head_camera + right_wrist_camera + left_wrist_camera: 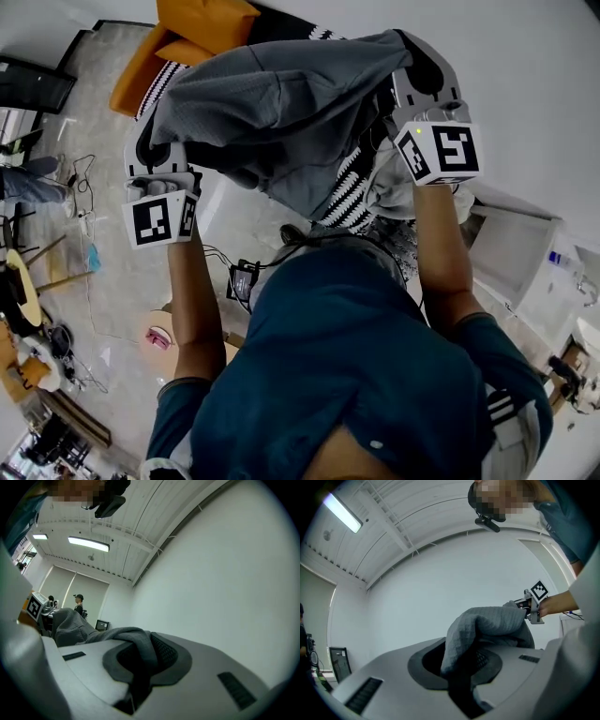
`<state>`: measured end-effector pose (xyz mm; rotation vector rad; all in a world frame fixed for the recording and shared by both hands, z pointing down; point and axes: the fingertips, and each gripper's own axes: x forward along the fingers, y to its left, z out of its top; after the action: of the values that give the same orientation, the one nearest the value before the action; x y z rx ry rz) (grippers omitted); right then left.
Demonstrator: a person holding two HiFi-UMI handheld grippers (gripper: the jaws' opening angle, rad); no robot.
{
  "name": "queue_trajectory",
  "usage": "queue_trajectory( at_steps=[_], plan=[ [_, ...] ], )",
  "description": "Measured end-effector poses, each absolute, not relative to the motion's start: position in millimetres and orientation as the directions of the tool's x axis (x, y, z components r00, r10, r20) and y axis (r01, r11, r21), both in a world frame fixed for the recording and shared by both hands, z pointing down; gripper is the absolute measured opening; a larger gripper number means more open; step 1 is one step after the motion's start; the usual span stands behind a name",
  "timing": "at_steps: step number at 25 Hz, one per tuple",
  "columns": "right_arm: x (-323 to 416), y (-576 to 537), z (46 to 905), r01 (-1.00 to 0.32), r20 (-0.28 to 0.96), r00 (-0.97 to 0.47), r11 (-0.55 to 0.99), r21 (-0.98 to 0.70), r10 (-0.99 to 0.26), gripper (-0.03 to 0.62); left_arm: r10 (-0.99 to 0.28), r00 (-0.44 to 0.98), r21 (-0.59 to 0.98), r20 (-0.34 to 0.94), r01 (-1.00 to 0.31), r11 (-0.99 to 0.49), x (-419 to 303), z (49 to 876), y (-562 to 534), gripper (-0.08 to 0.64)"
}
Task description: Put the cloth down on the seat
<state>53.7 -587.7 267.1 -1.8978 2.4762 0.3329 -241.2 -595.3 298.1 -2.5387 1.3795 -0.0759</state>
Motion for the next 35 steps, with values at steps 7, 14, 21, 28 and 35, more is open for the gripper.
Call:
queue_trajectory(
  at_steps=[7,14,21,28,35],
  plan=[
    [82.1,-621.8,273.7,-0.956,-0.165,-0.284,0.267,0.122,-0.944,0.032,-0.849,0.524,-0.279,-0.067,-0.827,-0.488,-214.6,296.3,-623.9,0.061],
    [101.0,-642.5,266.5,-0.96,-0.193,-0.275,0.261,0.098,-0.942,0.032,-0.848,0.526,-0.297,-0.073,-0.823,-0.485,-194.5,286.6,-648.4,0.061],
    [102.5,-665.8,276.9,-0.968,-0.165,-0.239,0.223,0.112,-0.957,0.032,-0.827,0.558,-0.289,-0.071,-0.805,-0.518,-191.8,300.0,-680.3,0.061],
    [89.5,-700.9,311.7,-0.973,-0.107,-0.196,0.18,0.144,-0.975,0.032,-0.804,0.594,-0.269,-0.038,-0.781,-0.564,-202.9,339.9,-731.1,0.061],
    [75.3,-739.3,358.7,-0.975,-0.037,-0.169,0.162,0.151,-0.985,0.032,-0.797,0.604,-0.225,0.027,-0.773,-0.593,-215.7,387.3,-772.2,0.061]
  ],
)
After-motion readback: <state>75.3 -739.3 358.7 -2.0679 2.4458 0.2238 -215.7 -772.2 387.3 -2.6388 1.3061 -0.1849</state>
